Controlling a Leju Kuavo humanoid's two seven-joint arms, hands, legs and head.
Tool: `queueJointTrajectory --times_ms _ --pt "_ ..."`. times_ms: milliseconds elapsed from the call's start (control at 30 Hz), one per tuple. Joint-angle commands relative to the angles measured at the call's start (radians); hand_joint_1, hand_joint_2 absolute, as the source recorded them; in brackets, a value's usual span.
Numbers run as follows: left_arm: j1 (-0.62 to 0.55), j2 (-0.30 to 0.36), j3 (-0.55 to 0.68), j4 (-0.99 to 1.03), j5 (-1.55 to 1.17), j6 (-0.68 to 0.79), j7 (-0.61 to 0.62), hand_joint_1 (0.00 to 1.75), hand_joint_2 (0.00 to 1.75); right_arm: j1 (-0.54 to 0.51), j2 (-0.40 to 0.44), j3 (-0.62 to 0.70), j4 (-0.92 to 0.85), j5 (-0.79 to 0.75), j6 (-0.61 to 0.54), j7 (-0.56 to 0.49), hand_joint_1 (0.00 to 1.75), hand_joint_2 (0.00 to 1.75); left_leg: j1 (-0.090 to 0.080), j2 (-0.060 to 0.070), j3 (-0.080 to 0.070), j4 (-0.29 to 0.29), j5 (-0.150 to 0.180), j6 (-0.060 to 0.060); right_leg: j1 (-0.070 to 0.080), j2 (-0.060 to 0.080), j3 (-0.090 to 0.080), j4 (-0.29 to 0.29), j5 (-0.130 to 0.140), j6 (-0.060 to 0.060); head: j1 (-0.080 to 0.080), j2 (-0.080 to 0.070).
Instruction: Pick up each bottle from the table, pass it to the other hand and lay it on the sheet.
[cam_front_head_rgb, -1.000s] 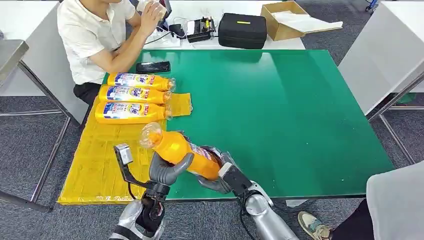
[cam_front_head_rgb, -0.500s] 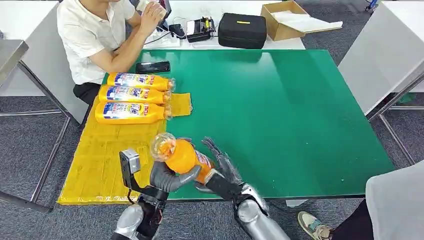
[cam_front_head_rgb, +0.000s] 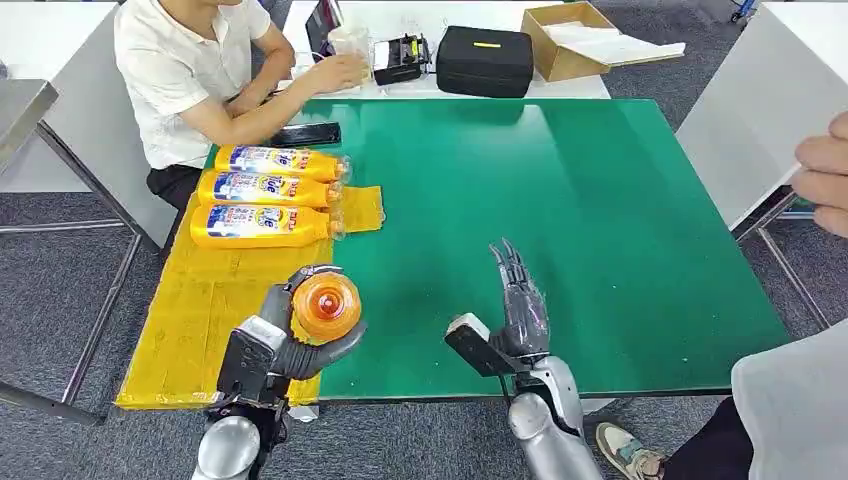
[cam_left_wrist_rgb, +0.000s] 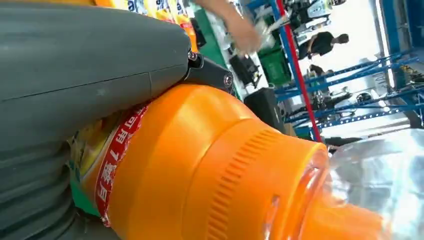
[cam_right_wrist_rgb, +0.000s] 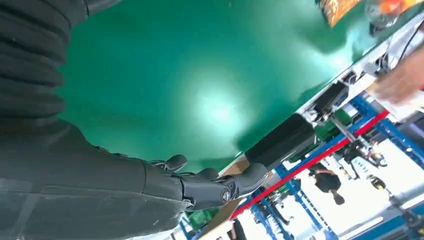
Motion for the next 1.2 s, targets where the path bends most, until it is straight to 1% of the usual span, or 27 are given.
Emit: queueJointTrajectory --times_ms 33,100,167,200,233,267,367,400,433,500,533,567,633,667,700,733,833,867,967,1067,1100,1200 --pt "-0.069 0.035 0.009 0.060 -0.273 0.093 0.035 1.75 1.75 -0.025 0.015 -0.069 -0.006 0.040 -0.035 -0.004 0.00 1.75 0.000 0.000 0.003 0.000 -0.001 0.000 0.001 -0.001 0.003 0.000 -0.001 -0.003 0.000 0.000" --pt "-0.109 0.042 0.002 0.122 -0.389 0.124 0.047 1.75 1.75 -0.036 0.006 -0.040 -0.012 0.043 -0.013 -0.045 0.00 1.75 0.001 0.000 0.004 0.000 -0.001 0.000 0.002 -0.002 0.004 0.000 -0.002 -0.004 0.000 0.000" --pt "-0.181 0.025 0.059 0.263 -0.373 0.090 0.067 1.75 1.75 -0.057 0.003 0.016 0.015 0.026 0.029 -0.090 0.00 1.75 0.000 -0.001 0.001 -0.001 0.000 0.000 0.001 -0.001 0.002 0.000 0.000 -0.002 0.000 0.000" --pt "-0.235 0.023 0.088 0.362 -0.438 0.116 0.074 1.75 1.75 -0.072 0.002 0.049 0.041 0.011 0.035 -0.104 0.00 1.75 0.000 0.000 0.003 0.000 0.000 0.000 0.001 -0.002 0.004 0.000 -0.001 -0.004 0.000 0.000" --pt "-0.270 0.033 0.096 0.426 -0.474 0.126 0.074 1.75 1.75 -0.085 0.000 0.074 0.064 0.009 0.041 -0.111 0.00 1.75 0.000 0.000 0.002 -0.001 0.000 0.000 0.000 -0.001 0.003 -0.001 0.000 -0.003 0.000 0.000" --pt "-0.292 0.031 0.111 0.472 -0.480 0.136 0.058 1.75 1.75 -0.094 0.001 0.085 0.084 0.001 0.032 -0.115 0.00 1.75 0.001 0.001 0.005 -0.001 0.000 -0.001 0.002 0.000 0.005 -0.001 0.001 -0.005 0.000 0.000" --pt "-0.299 0.024 0.125 0.490 -0.486 0.142 0.045 1.75 1.75 -0.098 -0.003 0.093 0.095 -0.006 0.021 -0.115 0.00 1.75 0.001 0.002 0.005 -0.002 0.002 -0.001 0.002 0.001 0.005 -0.002 0.001 -0.004 0.000 0.000" --pt "-0.302 0.036 0.104 0.490 -0.548 0.173 0.057 1.75 1.75 -0.101 -0.012 0.106 0.098 -0.011 0.026 -0.126 0.00 1.75 0.001 0.002 0.003 -0.001 0.002 -0.001 0.001 0.001 0.003 -0.001 0.002 -0.003 0.000 0.000" --pt "-0.311 0.038 0.104 0.505 -0.583 0.182 0.070 1.75 1.75 -0.103 -0.013 0.114 0.100 -0.018 0.027 -0.129 0.00 1.75 0.001 0.002 0.005 -0.001 0.001 -0.001 0.002 0.000 0.005 -0.001 0.001 -0.004 0.000 0.000" --pt "-0.346 0.042 0.109 0.576 -0.642 0.195 0.093 1.75 1.75 -0.113 -0.011 0.126 0.111 -0.035 0.029 -0.138 0.00 1.75 0.001 0.000 0.003 -0.001 0.003 -0.001 0.001 -0.001 0.003 -0.001 0.002 -0.003 0.000 0.000" --pt "-0.373 0.062 0.078 0.627 -0.747 0.248 0.116 1.75 1.75 -0.123 -0.012 0.136 0.118 -0.041 0.029 -0.141 0.00 1.75 0.001 0.001 0.005 0.000 0.002 -0.001 0.002 0.000 0.006 -0.001 0.001 -0.005 0.000 0.000" --pt "-0.383 0.059 0.088 0.657 -0.748 0.239 0.122 1.75 1.75 -0.129 -0.012 0.140 0.122 -0.043 0.029 -0.141 0.00 1.75 0.001 0.001 0.003 -0.001 0.002 -0.001 0.002 0.000 0.004 -0.001 0.002 -0.004 0.000 0.000" --pt "-0.443 0.066 0.072 0.787 -0.874 0.274 0.160 1.75 1.75 -0.147 -0.014 0.156 0.149 -0.052 0.028 -0.145 0.00 1.75 0.000 0.000 0.003 -0.001 0.003 -0.001 0.001 -0.001 0.004 -0.001 0.002 -0.003 0.000 0.000" --pt "-0.455 0.063 0.076 0.815 -0.889 0.277 0.166 1.75 1.75 -0.151 -0.014 0.158 0.154 -0.055 0.024 -0.148 0.00 1.75 0.001 0.000 0.002 -0.001 0.003 -0.001 0.001 -0.001 0.003 -0.001 0.002 -0.003 0.000 0.000" --pt "-0.468 0.056 0.086 0.845 -0.895 0.270 0.171 1.75 1.75 -0.152 -0.012 0.158 0.158 -0.062 0.022 -0.151 0.00 1.75 0.001 0.000 0.004 -0.001 0.003 -0.001 0.002 -0.001 0.005 -0.001 0.002 -0.005 0.000 0.000" --pt "-0.480 0.055 0.083 0.868 -0.920 0.270 0.187 1.75 1.75 -0.149 -0.010 0.159 0.156 -0.069 0.022 -0.156 0.00 1.75 0.001 0.000 0.001 -0.001 0.003 -0.001 0.001 -0.001 0.002 -0.001 0.002 -0.003 0.000 0.000" --pt "-0.506 0.038 0.101 0.925 -0.941 0.237 0.213 1.75 1.75 -0.147 -0.009 0.167 0.156 -0.076 0.031 -0.158 0.00 1.75 0.001 0.001 0.003 0.000 0.002 -0.001 0.002 -0.001 0.004 0.000 0.002 -0.006 0.000 0.000" --pt "-0.518 0.035 0.110 0.953 -0.945 0.220 0.227 1.75 1.75 -0.150 -0.006 0.168 0.164 -0.085 0.037 -0.162 0.00 1.75 0.001 0.000 0.002 0.000 0.003 -0.001 0.002 -0.001 0.003 0.000 0.002 -0.005 0.000 0.000" --pt "-0.552 0.042 0.107 1.030 -1.013 0.236 0.274 1.75 1.75 -0.163 -0.002 0.176 0.189 -0.091 0.037 -0.168 0.00 1.75 0.001 0.001 0.002 0.000 0.003 -0.001 0.001 0.000 0.003 0.000 0.002 -0.004 0.000 0.000" --pt "-0.558 0.042 0.115 1.046 -1.020 0.245 0.270 1.75 1.75 -0.167 -0.002 0.176 0.194 -0.094 0.035 -0.169 0.00 1.75 0.001 0.003 0.003 0.000 0.002 -0.001 0.002 0.001 0.004 0.000 0.002 -0.005 0.000 0.000" --pt "-0.562 0.044 0.111 1.063 -1.054 0.238 0.288 1.75 1.75 -0.168 -0.002 0.175 0.199 -0.099 0.041 -0.170 0.00 1.75 0.001 0.001 0.002 0.000 0.003 -0.001 0.001 0.001 0.002 0.000 0.003 -0.004 0.000 0.000" --pt "-0.571 0.042 0.107 1.098 -1.077 0.212 0.298 1.75 1.75 -0.173 0.001 0.177 0.218 -0.106 0.043 -0.176 0.00 1.75 0.001 0.002 0.003 0.000 0.002 -0.001 0.002 0.001 0.004 -0.001 0.002 -0.006 0.000 0.000"
